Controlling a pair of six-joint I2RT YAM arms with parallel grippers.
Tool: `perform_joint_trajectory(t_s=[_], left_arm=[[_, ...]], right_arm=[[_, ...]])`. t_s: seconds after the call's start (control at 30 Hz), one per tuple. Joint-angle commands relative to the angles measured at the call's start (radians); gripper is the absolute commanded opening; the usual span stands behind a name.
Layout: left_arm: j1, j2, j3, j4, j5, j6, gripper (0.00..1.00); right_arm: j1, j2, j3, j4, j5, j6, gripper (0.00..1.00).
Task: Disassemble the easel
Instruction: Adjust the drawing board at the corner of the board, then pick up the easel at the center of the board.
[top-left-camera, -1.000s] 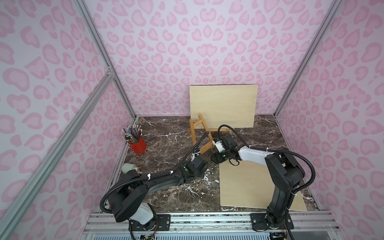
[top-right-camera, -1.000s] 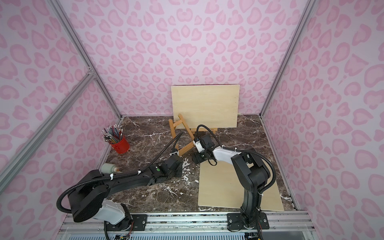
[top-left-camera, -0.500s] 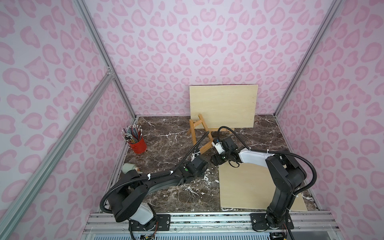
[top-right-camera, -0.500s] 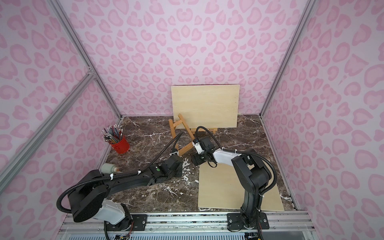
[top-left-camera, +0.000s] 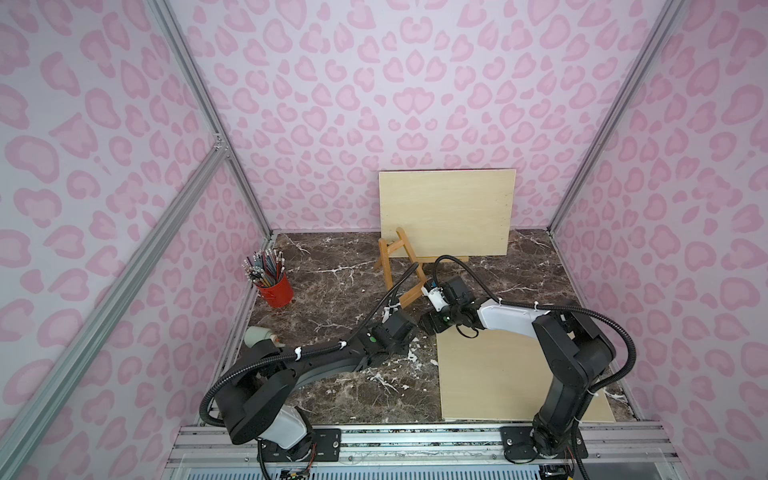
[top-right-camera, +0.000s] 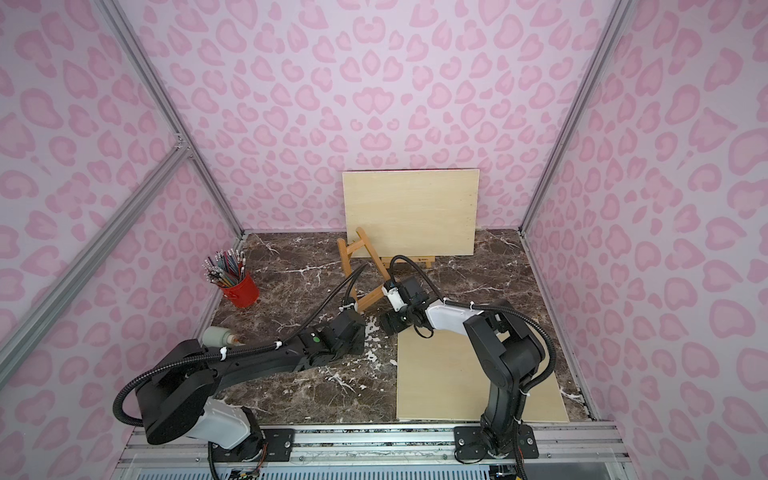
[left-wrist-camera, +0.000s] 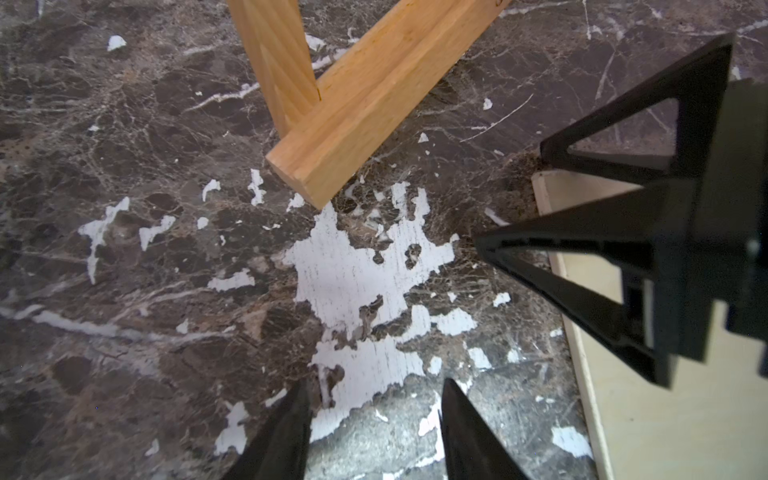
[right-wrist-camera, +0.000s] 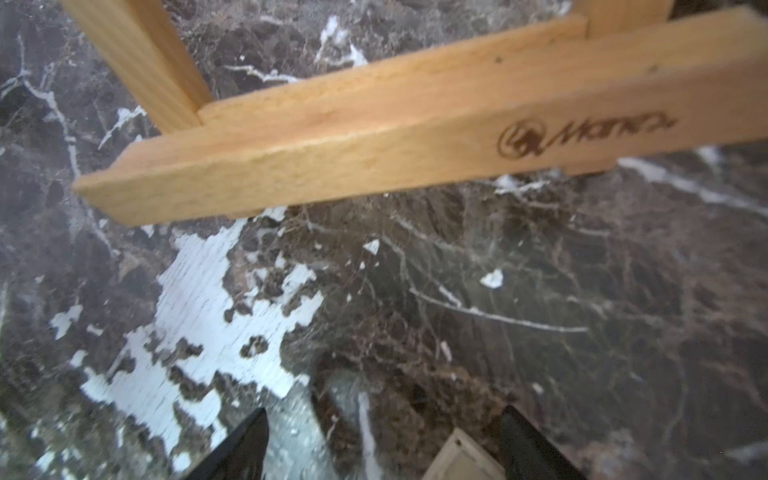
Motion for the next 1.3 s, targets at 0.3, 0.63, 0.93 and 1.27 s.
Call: perform_joint_trajectory(t_s=[0.3, 0.63, 0.93, 1.27], left_arm=[[0.061, -0.097, -0.039, 0.008, 0.012, 0.06, 0.57], [0.111, -0.194, -0.066, -0.034, 0.026, 0.093, 0.6], [0.135, -0.223, -0.083, -0.044, 0.031, 0.104, 0.61], [0.159, -0.239, -0.078, -0.051, 0.044, 0.116, 0.63]], right_arm=[[-0.146, -0.098, 0.031, 0.106, -0.009, -0.048, 0.92], [-0.115, 0.144, 0.256, 0.301, 0.013, -0.147, 0.88], [-0.098, 0.238, 0.283, 0.469, -0.028, -0.132, 0.68], [-0.078, 0.243, 0.262, 0.529, -0.035, -0.158, 0.41]])
